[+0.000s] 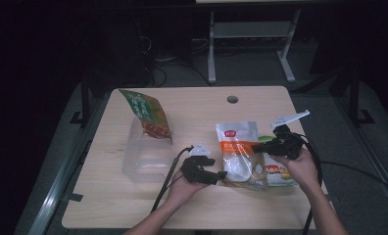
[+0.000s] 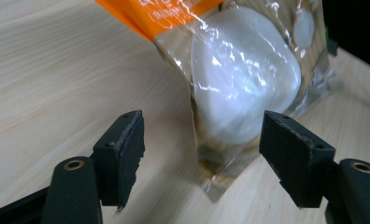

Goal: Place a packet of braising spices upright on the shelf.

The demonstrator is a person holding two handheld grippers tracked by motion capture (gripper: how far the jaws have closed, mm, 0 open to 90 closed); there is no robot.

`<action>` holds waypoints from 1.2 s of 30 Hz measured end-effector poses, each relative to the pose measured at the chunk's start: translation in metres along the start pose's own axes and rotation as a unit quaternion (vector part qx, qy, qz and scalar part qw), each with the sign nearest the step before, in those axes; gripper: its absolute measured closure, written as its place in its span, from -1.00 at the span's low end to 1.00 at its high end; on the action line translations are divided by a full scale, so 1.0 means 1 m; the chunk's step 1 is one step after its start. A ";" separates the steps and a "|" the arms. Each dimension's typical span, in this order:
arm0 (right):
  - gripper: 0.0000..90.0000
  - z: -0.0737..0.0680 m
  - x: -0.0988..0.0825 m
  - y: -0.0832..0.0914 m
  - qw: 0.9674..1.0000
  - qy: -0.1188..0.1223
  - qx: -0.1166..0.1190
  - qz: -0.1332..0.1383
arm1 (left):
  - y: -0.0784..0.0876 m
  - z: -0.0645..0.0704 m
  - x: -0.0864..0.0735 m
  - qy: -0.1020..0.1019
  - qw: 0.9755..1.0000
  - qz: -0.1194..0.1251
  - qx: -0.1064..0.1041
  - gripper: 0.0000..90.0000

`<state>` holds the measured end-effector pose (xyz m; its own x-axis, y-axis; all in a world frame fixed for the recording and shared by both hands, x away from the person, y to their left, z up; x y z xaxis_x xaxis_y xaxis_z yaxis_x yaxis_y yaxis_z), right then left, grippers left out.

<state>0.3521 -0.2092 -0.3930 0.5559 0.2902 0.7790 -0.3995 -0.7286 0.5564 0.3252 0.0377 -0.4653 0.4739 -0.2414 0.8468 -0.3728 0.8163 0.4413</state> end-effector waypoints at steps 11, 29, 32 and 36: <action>1.00 -0.017 0.004 0.005 0.999 0.043 0.025 0.010 | -0.012 -0.006 0.008 0.044 0.998 0.011 -0.041 -0.01; 0.99 -0.025 0.002 0.002 0.998 0.056 0.039 0.016 | -0.004 0.000 0.014 0.036 0.998 0.040 -0.039 0.92; 1.00 -0.028 0.002 0.001 0.997 0.058 0.043 0.018 | 0.000 0.000 0.013 0.028 0.998 0.042 -0.033 0.94; 0.99 -0.031 0.003 -0.003 0.997 0.059 0.049 0.019 | 0.008 0.000 0.011 0.020 0.999 0.046 -0.017 0.96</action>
Point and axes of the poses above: each handheld gripper's, and its own axes: y roughly backward along the jaws, x roughly out of its top, z roughly to its right, the point moved 3 cm from there along -y, roughly forward along the jaws, and after that the axes turned 9 degrees about z, right-handed, at the moved point
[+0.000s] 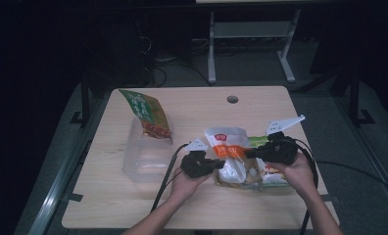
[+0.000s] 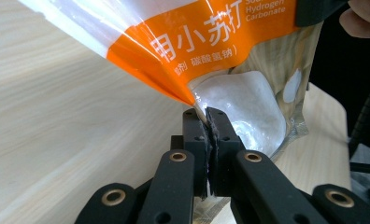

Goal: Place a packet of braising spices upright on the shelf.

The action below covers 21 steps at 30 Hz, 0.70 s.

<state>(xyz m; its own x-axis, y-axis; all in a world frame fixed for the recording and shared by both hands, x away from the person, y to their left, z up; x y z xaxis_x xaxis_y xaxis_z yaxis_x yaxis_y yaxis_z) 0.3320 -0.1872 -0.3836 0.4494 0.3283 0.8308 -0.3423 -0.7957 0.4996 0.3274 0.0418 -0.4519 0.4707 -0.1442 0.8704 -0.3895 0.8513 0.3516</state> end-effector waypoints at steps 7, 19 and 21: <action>0.98 -0.003 0.002 -0.010 1.000 0.007 0.008 -0.005 | 0.016 -0.001 -0.001 -0.040 0.999 0.003 0.030 0.97; 0.74 -0.010 0.018 -0.007 0.999 0.020 -0.001 -0.047 | 0.024 0.007 -0.007 -0.069 0.997 0.002 0.033 0.98; 0.68 -0.012 0.021 -0.006 0.998 0.019 0.000 -0.056 | 0.024 0.009 -0.008 -0.073 0.997 0.001 0.034 0.98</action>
Point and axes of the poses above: each handheld gripper's, and its own axes: y roughly backward along the jaws, x roughly out of its top, z roughly to its right, the point moved 3 cm from there along -y, roughly forward along the jaws, and after that the axes turned 9 degrees about z, right-handed, at the moved point
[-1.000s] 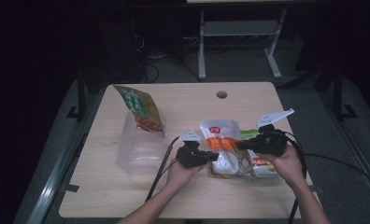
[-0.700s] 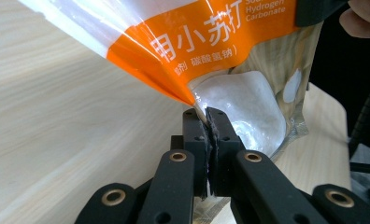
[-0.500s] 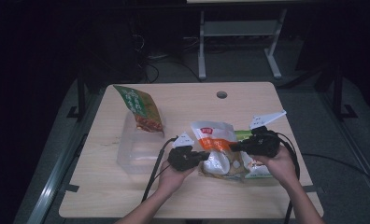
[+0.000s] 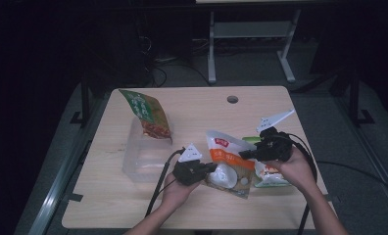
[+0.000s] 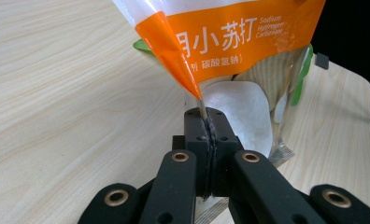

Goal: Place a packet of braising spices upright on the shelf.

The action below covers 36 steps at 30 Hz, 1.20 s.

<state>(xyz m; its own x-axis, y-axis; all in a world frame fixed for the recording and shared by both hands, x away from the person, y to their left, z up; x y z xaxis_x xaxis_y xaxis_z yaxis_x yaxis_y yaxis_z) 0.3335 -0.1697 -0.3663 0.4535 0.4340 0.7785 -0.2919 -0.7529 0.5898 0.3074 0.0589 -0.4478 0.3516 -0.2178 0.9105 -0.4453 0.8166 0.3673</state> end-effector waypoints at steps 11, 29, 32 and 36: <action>0.68 -0.006 0.016 -0.004 0.999 0.009 -0.018 -0.044 | 0.002 0.005 0.000 -0.012 1.000 0.000 0.000 0.98; 0.99 -0.014 0.015 -0.009 0.999 0.010 -0.006 -0.040 | 0.013 0.011 -0.006 -0.010 1.000 -0.005 0.002 0.64; 0.99 -0.019 0.019 -0.006 0.999 0.016 -0.004 -0.031 | 0.016 0.014 -0.009 -0.010 1.000 -0.007 0.006 0.50; 1.00 -0.022 0.024 -0.006 0.999 0.025 -0.003 -0.028 | 0.022 0.015 -0.010 -0.003 1.000 -0.001 0.005 0.33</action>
Point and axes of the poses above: each handheld gripper's, and its own axes: y roughly backward along the jaws, x roughly out of its top, z roughly to its right, the point moved 3 cm from there along -y, roughly forward along the jaws, and after that the axes turned 9 degrees about z, right-handed, at the moved point
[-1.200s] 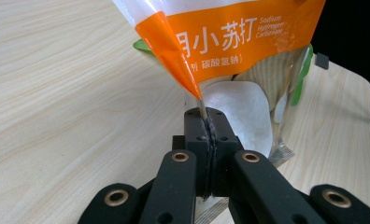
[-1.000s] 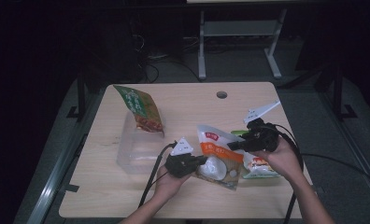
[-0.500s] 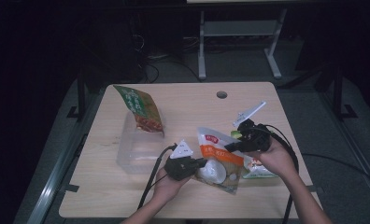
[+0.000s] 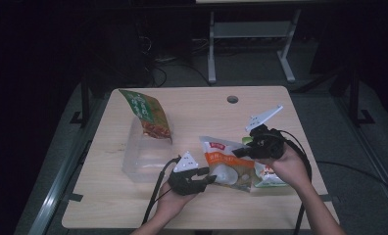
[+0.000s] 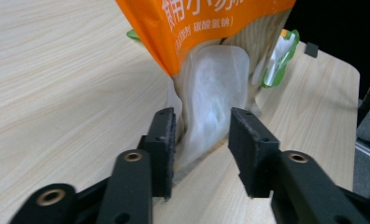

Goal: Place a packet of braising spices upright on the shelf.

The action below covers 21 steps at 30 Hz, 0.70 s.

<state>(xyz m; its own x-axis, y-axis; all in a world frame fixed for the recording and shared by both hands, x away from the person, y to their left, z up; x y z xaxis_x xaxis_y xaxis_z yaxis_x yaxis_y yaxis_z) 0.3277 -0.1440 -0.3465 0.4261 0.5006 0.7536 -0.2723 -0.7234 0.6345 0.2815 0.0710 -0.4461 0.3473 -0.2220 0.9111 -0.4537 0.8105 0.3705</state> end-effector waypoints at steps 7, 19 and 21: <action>1.00 -0.004 0.009 -0.002 1.000 0.005 -0.003 -0.001 | 0.006 0.004 -0.005 -0.009 1.000 -0.010 0.003 0.21; 1.00 -0.004 0.030 -0.004 1.000 0.020 -0.015 -0.004 | 0.014 0.015 -0.012 -0.024 1.000 -0.017 0.002 0.01; 1.00 -0.004 0.035 -0.003 1.000 0.019 -0.017 -0.001 | 0.015 0.016 -0.014 -0.025 0.999 -0.021 -0.002 0.00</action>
<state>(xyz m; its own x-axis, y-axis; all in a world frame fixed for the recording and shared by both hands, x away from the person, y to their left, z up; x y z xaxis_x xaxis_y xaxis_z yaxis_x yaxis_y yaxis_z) 0.3401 -0.1225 -0.3214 0.3938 0.5201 0.7579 -0.3008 -0.7062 0.6409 0.2563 0.0776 -0.4504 0.3254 -0.2824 0.9024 -0.4364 0.8018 0.4083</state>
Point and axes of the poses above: each handheld gripper's, and its own axes: y roughly backward along the jaws, x roughly out of its top, z roughly to its right, the point moved 3 cm from there along -y, roughly forward along the jaws, and after that the axes turned 9 degrees about z, right-handed, at the moved point
